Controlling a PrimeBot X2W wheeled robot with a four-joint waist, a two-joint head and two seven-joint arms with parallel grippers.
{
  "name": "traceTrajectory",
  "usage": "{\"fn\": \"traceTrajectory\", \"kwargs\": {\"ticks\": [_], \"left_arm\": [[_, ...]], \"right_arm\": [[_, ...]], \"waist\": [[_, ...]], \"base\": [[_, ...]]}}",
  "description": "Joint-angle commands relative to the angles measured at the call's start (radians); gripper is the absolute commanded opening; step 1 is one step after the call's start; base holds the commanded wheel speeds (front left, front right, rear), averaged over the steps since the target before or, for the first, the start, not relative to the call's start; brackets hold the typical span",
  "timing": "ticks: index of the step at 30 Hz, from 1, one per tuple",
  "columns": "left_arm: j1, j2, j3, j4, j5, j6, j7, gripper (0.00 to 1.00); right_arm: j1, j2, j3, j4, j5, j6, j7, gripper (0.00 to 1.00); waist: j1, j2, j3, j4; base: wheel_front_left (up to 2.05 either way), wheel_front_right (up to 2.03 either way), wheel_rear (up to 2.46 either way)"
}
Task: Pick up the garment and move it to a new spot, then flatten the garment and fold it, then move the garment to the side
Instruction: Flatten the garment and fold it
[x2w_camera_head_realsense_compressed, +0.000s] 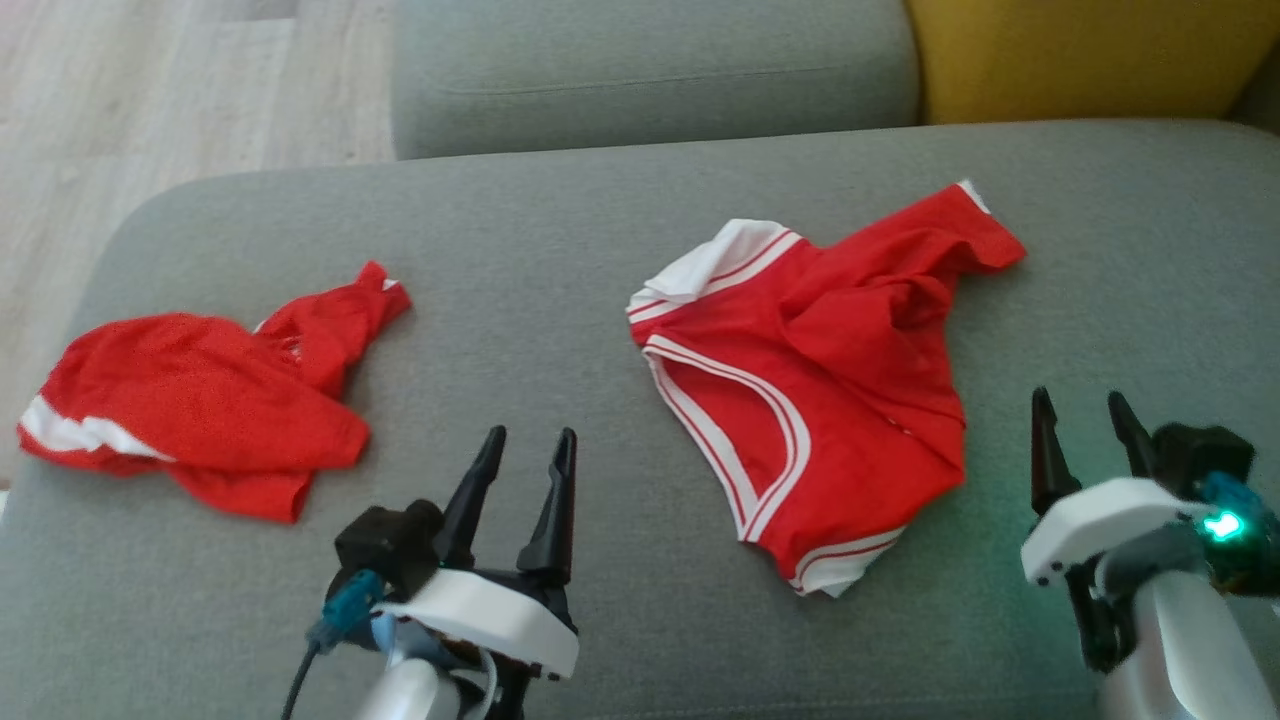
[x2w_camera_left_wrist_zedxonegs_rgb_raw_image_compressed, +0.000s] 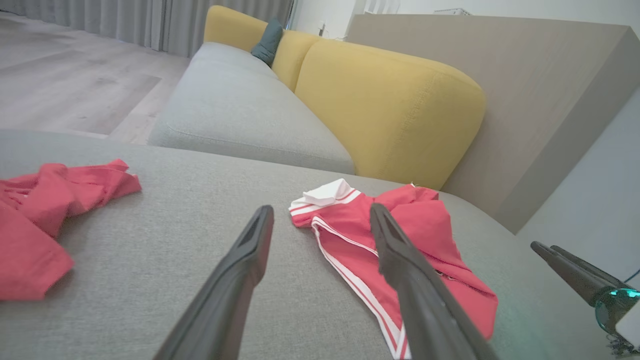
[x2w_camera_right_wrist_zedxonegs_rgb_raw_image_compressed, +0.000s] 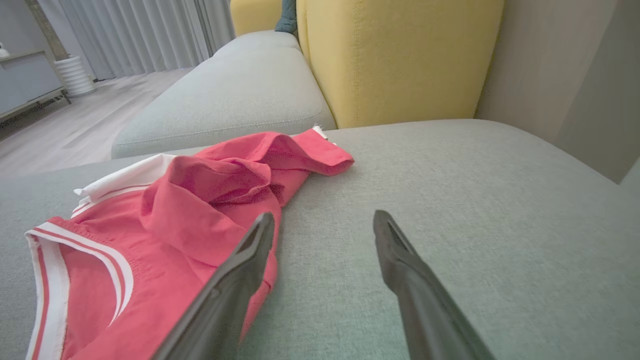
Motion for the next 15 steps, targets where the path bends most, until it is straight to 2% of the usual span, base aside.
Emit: {"fn": "traceTrajectory", "kwargs": {"ticks": [1, 7, 11, 15], "left_arm": [[-0.026, -0.002, 0.022, -0.027, -0.009, 0.003, -0.006, 1.0], [-0.077, -0.002, 0.001, 0.025, -0.018, -0.006, -0.006, 1.0], [-0.175, -0.002, -0.023, 0.162, 0.003, -0.01, 0.003, 1.0], [-0.311, 0.002, -0.033, 0.324, 0.029, -0.016, 0.057, 1.0]], "right_arm": [[-0.027, 0.001, 0.025, -0.069, 0.013, -0.001, 0.007, 1.0], [0.022, 0.001, 0.042, -0.236, 0.043, -0.001, 0.072, 1.0], [0.031, 0.001, 0.056, -0.319, 0.051, -0.001, 0.104, 1.0], [0.027, 0.001, 0.069, -0.379, 0.061, -0.001, 0.121, 1.0]], "waist": [[0.0, 0.0, 0.004, -0.013], [0.0, 0.0, 0.039, -0.067], [0.0, 0.0, 0.084, -0.116], [0.0, 0.0, 0.147, -0.17]], "base": [[0.0, 0.0, 0.0], [0.0, 0.0, 0.0], [0.0, 0.0, 0.0], [0.0, 0.0, 0.0]]}}
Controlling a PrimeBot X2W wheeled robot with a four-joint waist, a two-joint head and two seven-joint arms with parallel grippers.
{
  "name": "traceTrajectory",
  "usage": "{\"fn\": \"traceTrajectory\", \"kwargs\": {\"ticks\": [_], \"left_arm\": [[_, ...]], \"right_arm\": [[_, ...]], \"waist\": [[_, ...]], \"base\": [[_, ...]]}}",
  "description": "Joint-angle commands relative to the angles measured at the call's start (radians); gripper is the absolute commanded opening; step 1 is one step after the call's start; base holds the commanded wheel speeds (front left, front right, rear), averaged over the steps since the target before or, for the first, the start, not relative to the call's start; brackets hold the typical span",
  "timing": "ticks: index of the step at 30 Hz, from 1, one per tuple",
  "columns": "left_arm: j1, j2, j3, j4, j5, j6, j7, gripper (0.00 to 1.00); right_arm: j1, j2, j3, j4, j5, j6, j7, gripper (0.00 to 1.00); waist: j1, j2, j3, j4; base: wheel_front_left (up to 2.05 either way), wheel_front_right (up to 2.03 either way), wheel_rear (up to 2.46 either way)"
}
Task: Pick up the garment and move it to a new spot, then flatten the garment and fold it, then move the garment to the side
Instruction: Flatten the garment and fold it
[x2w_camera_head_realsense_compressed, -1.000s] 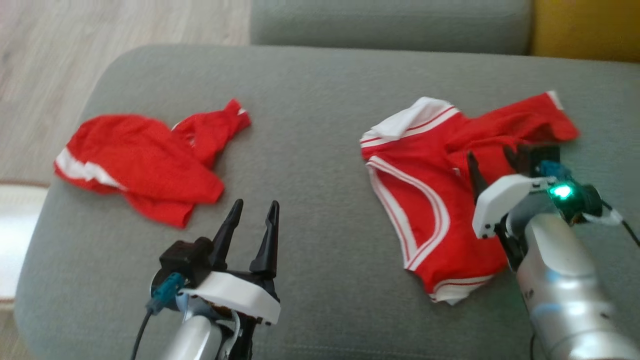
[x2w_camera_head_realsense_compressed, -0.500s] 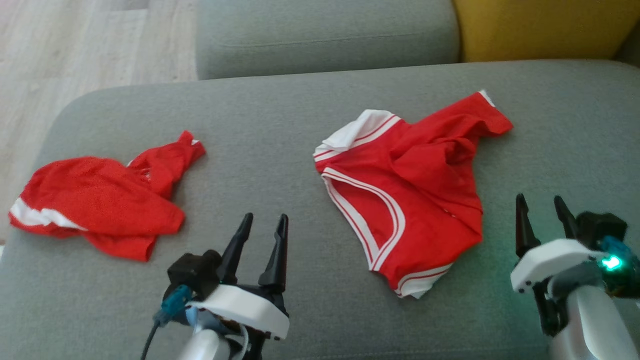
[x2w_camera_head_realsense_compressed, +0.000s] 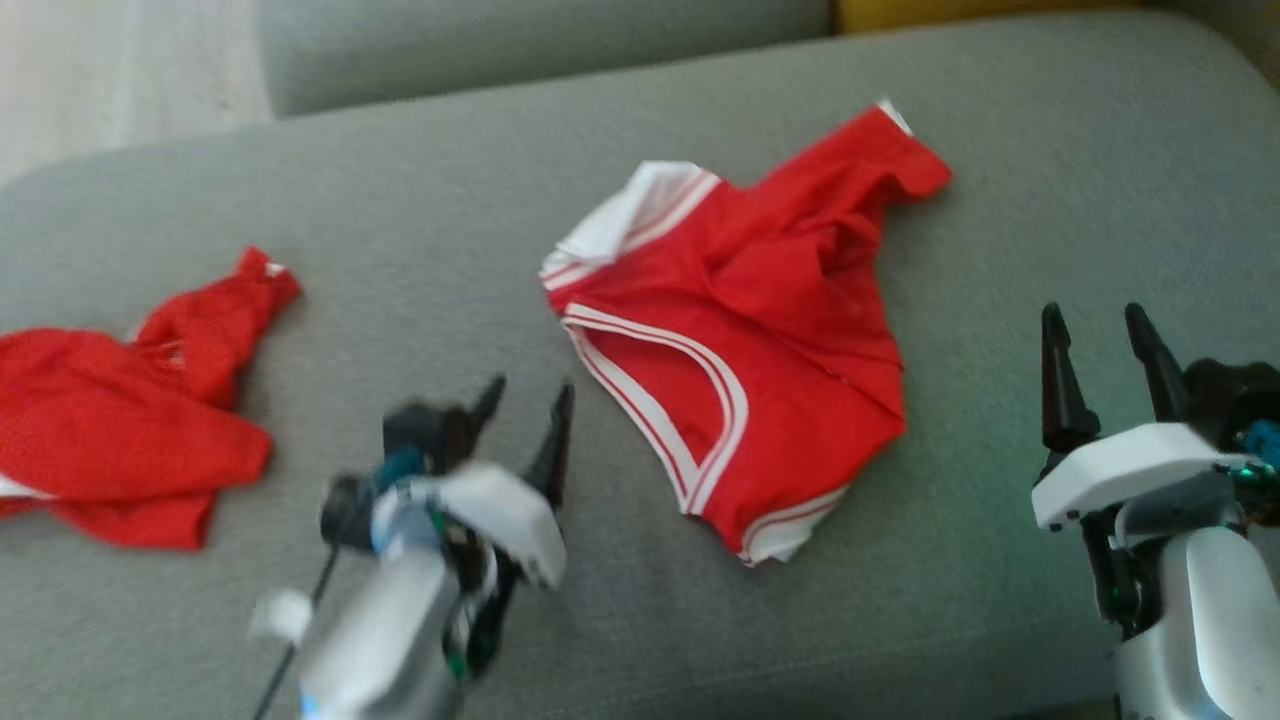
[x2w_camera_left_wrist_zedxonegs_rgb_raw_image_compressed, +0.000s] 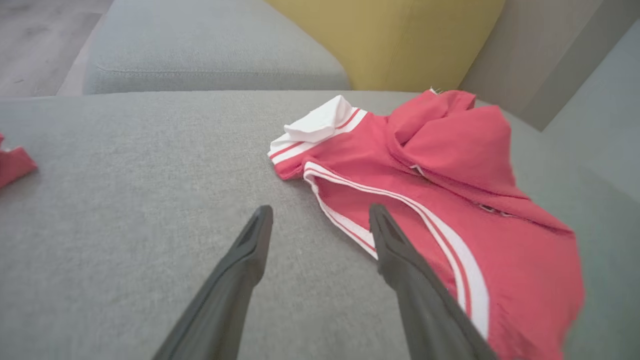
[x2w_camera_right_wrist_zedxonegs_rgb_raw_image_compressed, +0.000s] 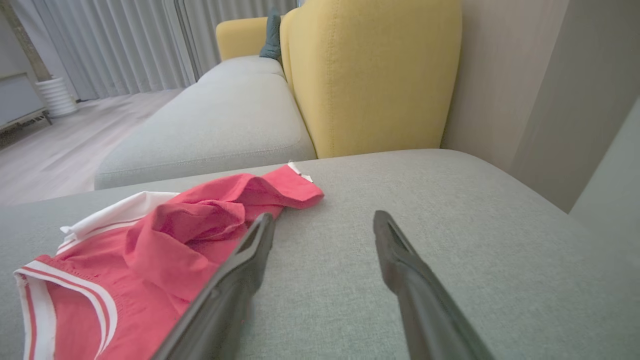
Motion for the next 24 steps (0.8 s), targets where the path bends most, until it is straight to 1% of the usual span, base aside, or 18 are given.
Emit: {"fn": "traceTrajectory", "kwargs": {"ticks": [1, 8, 15, 16, 17, 18, 24], "left_arm": [[-0.088, 0.005, 0.028, 0.012, 0.011, -0.006, 0.004, 1.0], [-0.267, 0.016, 0.03, 0.251, 0.025, -0.03, 0.016, 1.0], [-0.352, 0.022, 0.025, 0.408, 0.03, -0.054, -0.017, 1.0], [-0.361, 0.021, 0.033, 0.421, 0.024, -0.054, -0.025, 0.43], [-0.361, 0.021, 0.033, 0.421, 0.024, -0.054, -0.025, 0.43], [-0.371, 0.021, 0.038, 0.43, 0.019, -0.056, -0.033, 0.0], [-0.426, 0.039, 0.087, 0.44, 0.004, -0.039, -0.063, 0.0]], "right_arm": [[-0.03, -0.004, 0.031, -0.051, 0.008, -0.001, 0.002, 1.0], [-0.035, -0.004, 0.027, -0.093, 0.019, -0.001, 0.002, 1.0], [-0.039, -0.004, 0.024, -0.102, 0.03, -0.001, -0.008, 1.0], [-0.04, -0.004, 0.023, -0.101, 0.031, -0.001, -0.01, 1.0], [-0.04, -0.004, 0.023, -0.101, 0.031, -0.001, -0.01, 1.0], [-0.04, -0.004, 0.023, -0.1, 0.032, -0.001, -0.011, 1.0], [-0.045, -0.004, 0.028, -0.086, 0.035, -0.001, -0.018, 1.0]], "waist": [[0.0, 0.0, 0.064, -0.058], [0.0, 0.0, 0.14, -0.124], [0.0, 0.0, 0.167, -0.145], [0.0, 0.0, 0.169, -0.144], [0.0, 0.0, 0.169, -0.144], [0.0, 0.0, 0.172, -0.144], [0.0, 0.0, 0.179, -0.131]], "base": [[0.0, 0.0, 0.0], [0.0, 0.0, 0.0], [0.0, 0.0, 0.0], [0.0, 0.0, 0.0], [0.0, 0.0, 0.0], [0.0, 0.0, 0.0], [0.0, 0.0, 0.0]]}}
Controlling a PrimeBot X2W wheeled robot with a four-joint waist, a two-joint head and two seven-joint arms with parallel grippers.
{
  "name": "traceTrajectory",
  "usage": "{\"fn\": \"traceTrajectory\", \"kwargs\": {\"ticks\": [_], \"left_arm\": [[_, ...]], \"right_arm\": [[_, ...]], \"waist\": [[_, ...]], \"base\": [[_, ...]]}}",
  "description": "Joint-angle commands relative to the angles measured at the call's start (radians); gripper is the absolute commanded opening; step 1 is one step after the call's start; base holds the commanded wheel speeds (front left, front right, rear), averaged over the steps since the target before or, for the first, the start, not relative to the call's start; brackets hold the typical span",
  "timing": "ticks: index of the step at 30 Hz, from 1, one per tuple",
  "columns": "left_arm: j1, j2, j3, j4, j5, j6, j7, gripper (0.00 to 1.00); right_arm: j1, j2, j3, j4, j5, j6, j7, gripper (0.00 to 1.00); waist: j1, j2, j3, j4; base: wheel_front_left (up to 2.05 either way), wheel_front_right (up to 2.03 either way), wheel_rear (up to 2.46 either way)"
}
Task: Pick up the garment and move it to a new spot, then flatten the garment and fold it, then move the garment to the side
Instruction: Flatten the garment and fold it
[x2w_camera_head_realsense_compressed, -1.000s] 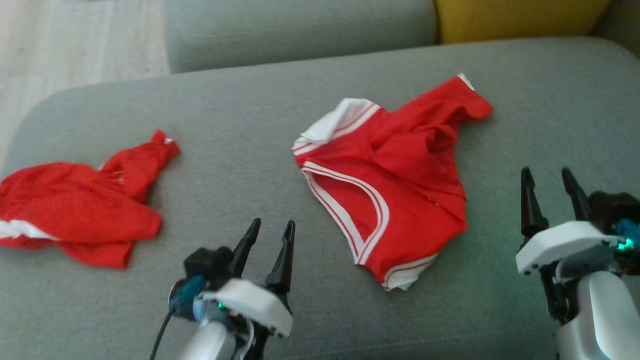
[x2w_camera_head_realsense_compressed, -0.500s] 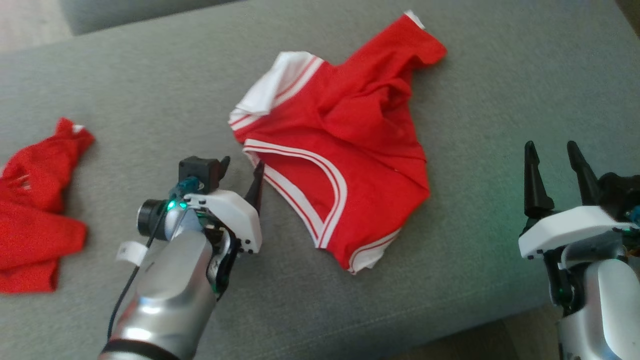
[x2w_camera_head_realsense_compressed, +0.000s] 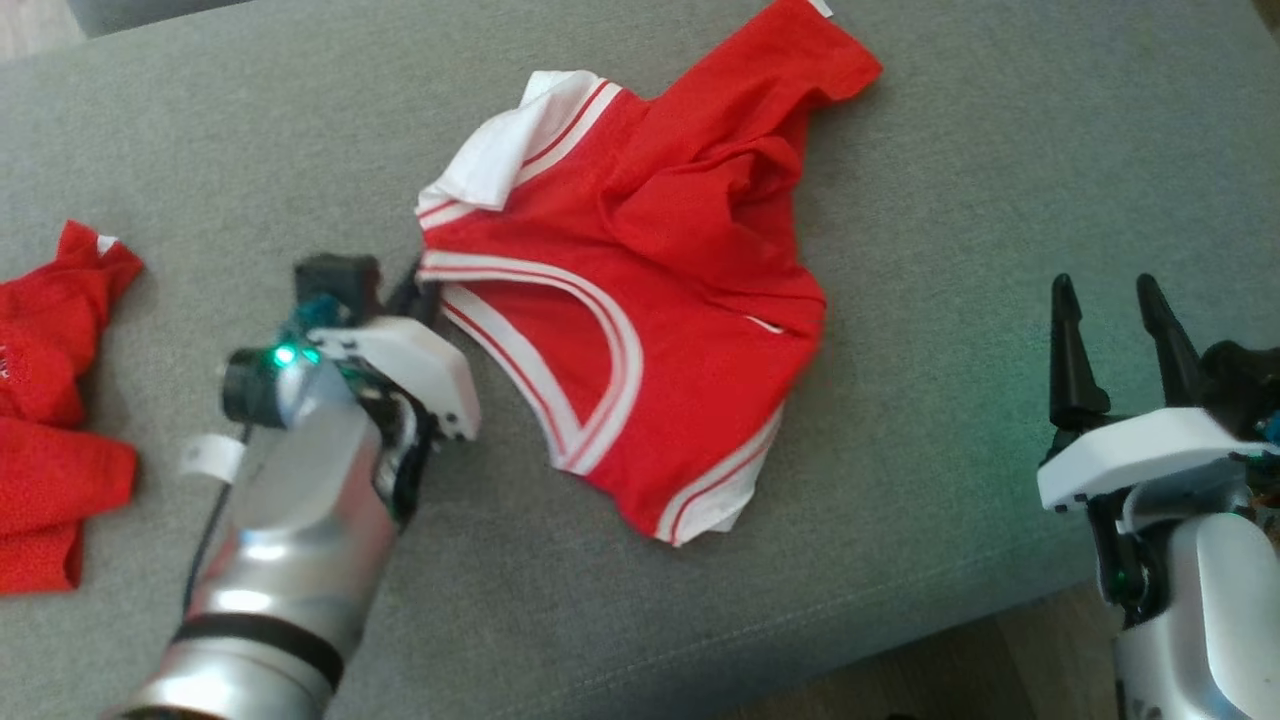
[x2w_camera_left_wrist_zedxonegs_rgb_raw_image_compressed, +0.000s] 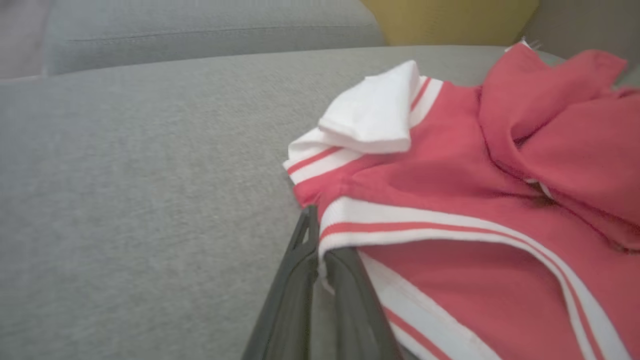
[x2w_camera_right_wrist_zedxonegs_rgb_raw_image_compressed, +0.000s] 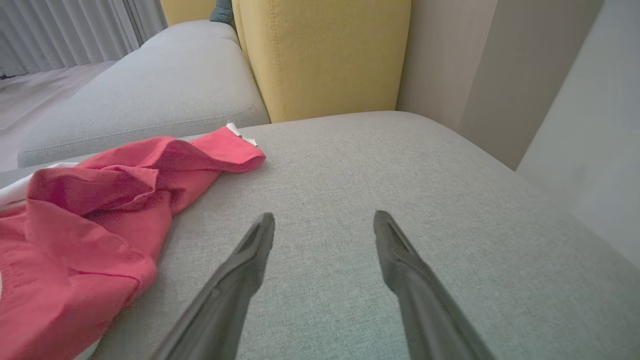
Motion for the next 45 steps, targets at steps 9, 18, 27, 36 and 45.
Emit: {"fn": "traceTrajectory", "kwargs": {"ticks": [9, 18, 27, 36, 45], "left_arm": [[-0.164, 0.14, 0.094, -0.032, 0.005, -0.009, -0.015, 0.0], [-0.336, 0.263, 0.06, 0.113, 0.054, -0.073, -0.012, 0.0], [-0.397, 0.256, 0.041, 0.199, 0.053, -0.102, -0.014, 1.0], [-0.291, 0.202, 0.086, 0.068, 0.01, -0.111, -0.015, 1.0], [0.021, 0.093, 0.194, -0.243, -0.054, -0.081, -0.015, 1.0]], "right_arm": [[-0.06, -0.004, 0.047, -0.011, 0.006, -0.001, -0.017, 1.0], [-0.098, -0.004, 0.102, 0.017, 0.02, -0.001, -0.027, 1.0], [-0.11, -0.004, 0.113, 0.05, 0.021, -0.001, -0.045, 1.0], [-0.095, -0.004, 0.098, 0.069, 0.008, -0.001, -0.049, 1.0], [-0.015, -0.004, 0.086, 0.087, 0.026, -0.001, -0.076, 1.0]], "waist": [[-0.0001, 0.0, 0.015, 0.014], [-0.0001, 0.0, 0.038, -0.011], [-0.0001, 0.0, 0.034, 0.024], [-0.0001, 0.0, -0.05, 0.127], [-0.0001, 0.0, -0.179, 0.263]], "base": [[0.0, 0.0, 0.0], [0.0, 0.0, 0.0], [0.0, 0.0, 0.0], [0.0, 0.0, 0.0], [0.0, 0.0, 0.0]]}}
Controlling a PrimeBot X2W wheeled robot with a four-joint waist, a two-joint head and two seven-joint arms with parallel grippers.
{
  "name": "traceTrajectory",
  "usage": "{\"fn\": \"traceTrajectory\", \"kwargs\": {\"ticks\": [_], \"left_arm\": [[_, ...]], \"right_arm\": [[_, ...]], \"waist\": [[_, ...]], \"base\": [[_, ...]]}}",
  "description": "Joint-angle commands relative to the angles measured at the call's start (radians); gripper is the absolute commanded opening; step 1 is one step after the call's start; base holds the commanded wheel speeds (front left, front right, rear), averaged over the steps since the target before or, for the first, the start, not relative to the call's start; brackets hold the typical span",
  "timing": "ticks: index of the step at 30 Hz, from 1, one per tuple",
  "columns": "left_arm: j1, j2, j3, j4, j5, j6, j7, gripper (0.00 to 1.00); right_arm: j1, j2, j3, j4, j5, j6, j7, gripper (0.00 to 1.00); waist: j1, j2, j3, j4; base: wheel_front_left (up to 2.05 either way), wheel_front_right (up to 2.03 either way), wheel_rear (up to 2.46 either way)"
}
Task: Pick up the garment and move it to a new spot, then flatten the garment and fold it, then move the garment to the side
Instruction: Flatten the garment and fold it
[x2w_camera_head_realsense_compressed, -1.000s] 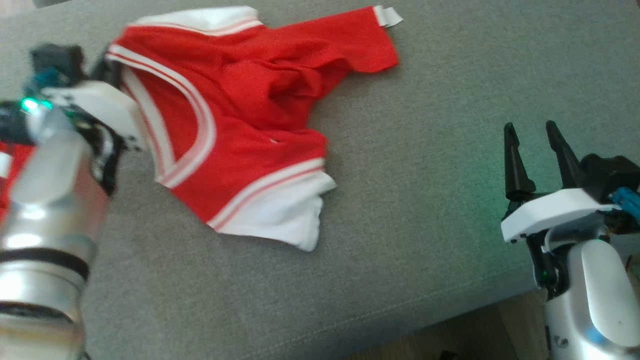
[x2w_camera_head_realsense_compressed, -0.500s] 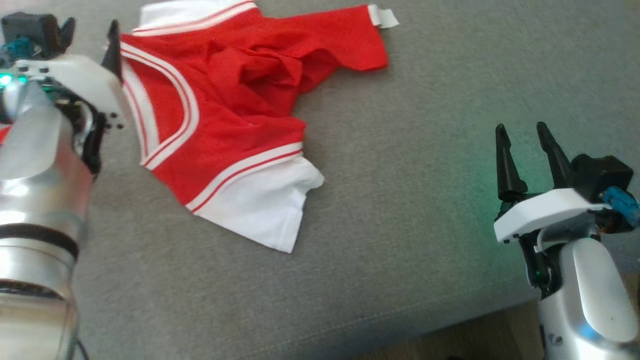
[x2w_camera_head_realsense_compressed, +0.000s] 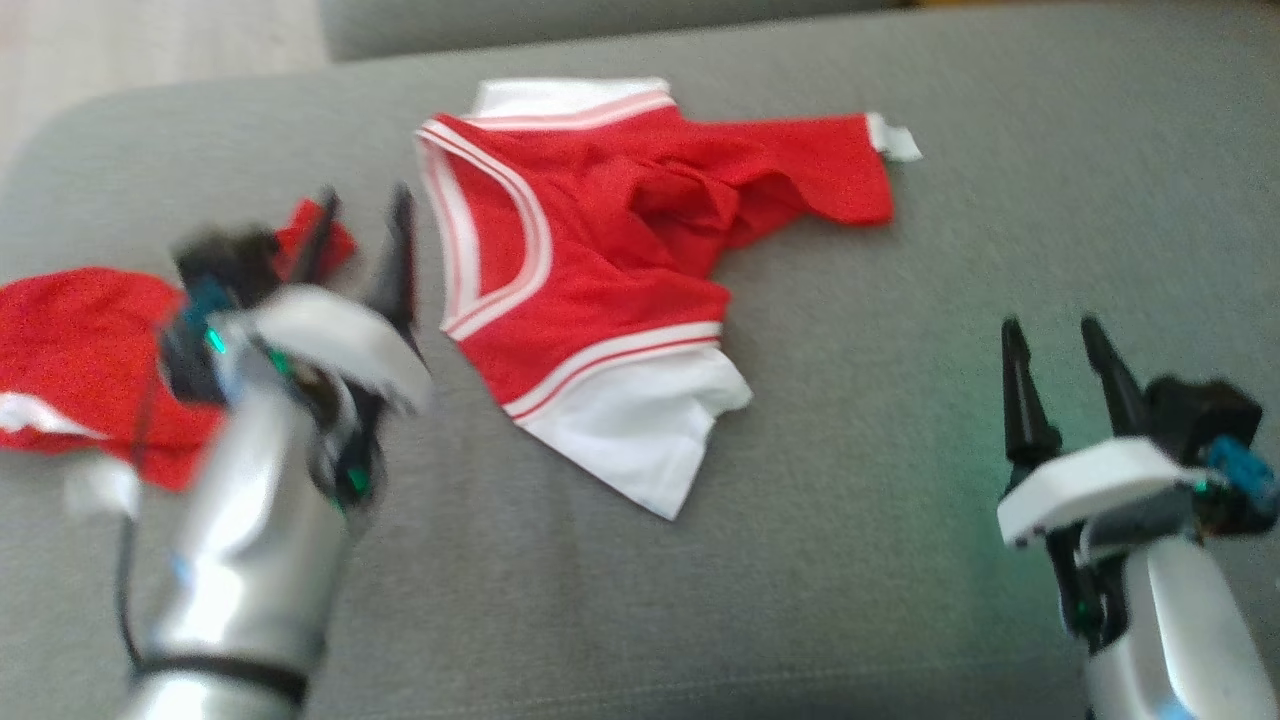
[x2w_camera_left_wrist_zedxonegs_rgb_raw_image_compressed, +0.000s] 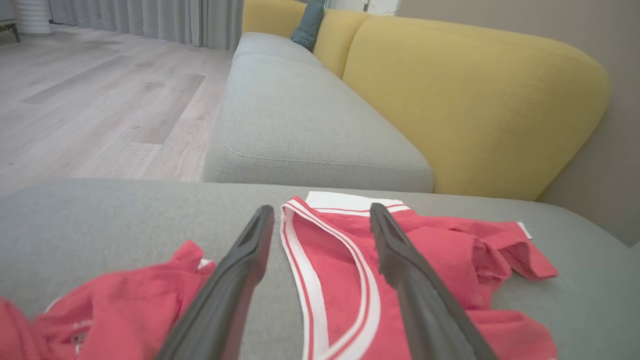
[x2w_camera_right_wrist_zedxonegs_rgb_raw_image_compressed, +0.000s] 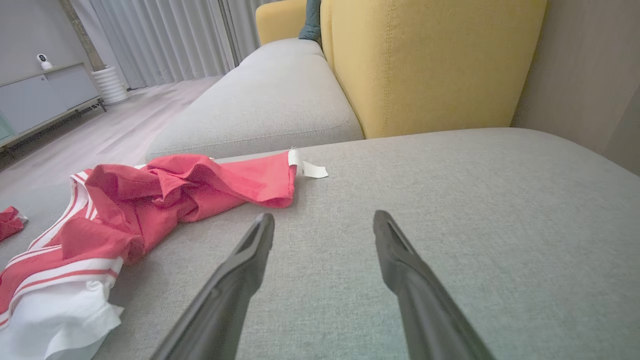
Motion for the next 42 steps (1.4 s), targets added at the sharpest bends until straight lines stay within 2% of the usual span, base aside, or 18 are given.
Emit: {"fn": "traceTrajectory", "kwargs": {"ticks": [1, 5, 9, 15, 23, 26, 29, 34, 42], "left_arm": [[-0.007, 0.022, 0.036, -0.048, -0.001, 0.006, -0.012, 1.0], [0.178, -0.027, 0.064, -0.195, -0.009, 0.052, -0.012, 1.0], [0.347, -0.057, 0.056, -0.316, -0.036, 0.086, -0.012, 1.0], [0.417, -0.065, -0.001, -0.395, -0.058, 0.122, -0.012, 1.0], [0.41, -0.066, -0.146, -0.374, -0.133, 0.1, 0.072, 1.0], [0.401, -0.066, -0.218, -0.353, -0.203, 0.095, 0.122, 1.0], [0.387, -0.066, -0.274, -0.321, -0.264, 0.11, 0.161, 1.0], [0.356, -0.067, -0.321, -0.261, -0.384, 0.155, 0.204, 1.0], [0.293, -0.067, -0.362, -0.202, -0.479, 0.152, 0.176, 1.0]], "right_arm": [[-0.01, -0.004, 0.024, -0.031, 0.008, -0.001, -0.016, 1.0], [0.029, -0.004, 0.019, -0.028, 0.027, -0.001, -0.023, 1.0], [0.048, -0.004, 0.022, -0.031, 0.042, -0.001, -0.017, 1.0], [0.045, -0.004, 0.027, -0.046, 0.039, -0.001, -0.004, 1.0], [0.031, -0.004, 0.044, -0.059, 0.036, -0.001, 0.003, 1.0], [0.02, -0.004, 0.055, -0.06, 0.034, -0.001, 0.004, 1.0], [0.008, -0.004, 0.063, -0.06, 0.035, -0.001, 0.002, 1.0], [-0.009, -0.004, 0.068, -0.06, 0.035, -0.001, -0.002, 1.0], [-0.021, -0.004, 0.07, -0.059, 0.034, -0.001, -0.01, 1.0]], "waist": [[0.0, 0.0, -0.058, 0.058], [0.0, 0.0, -0.106, 0.095], [0.0, 0.0, -0.128, 0.104], [0.0, 0.0, -0.124, 0.1], [0.0, 0.0, -0.091, 0.048], [0.0, 0.0, -0.076, 0.022], [0.0, 0.0, -0.062, -0.006], [0.0, 0.0, -0.034, -0.039], [0.0, 0.0, -0.005, -0.065]], "base": [[0.0, 0.0, 0.0], [0.0, 0.0, 0.0], [0.0, 0.0, 0.0], [0.0, 0.0, 0.0], [0.0, 0.0, 0.0], [0.0, 0.0, 0.0], [0.0, 0.0, 0.0], [0.0, 0.0, 0.0], [0.0, 0.0, 0.0]]}}
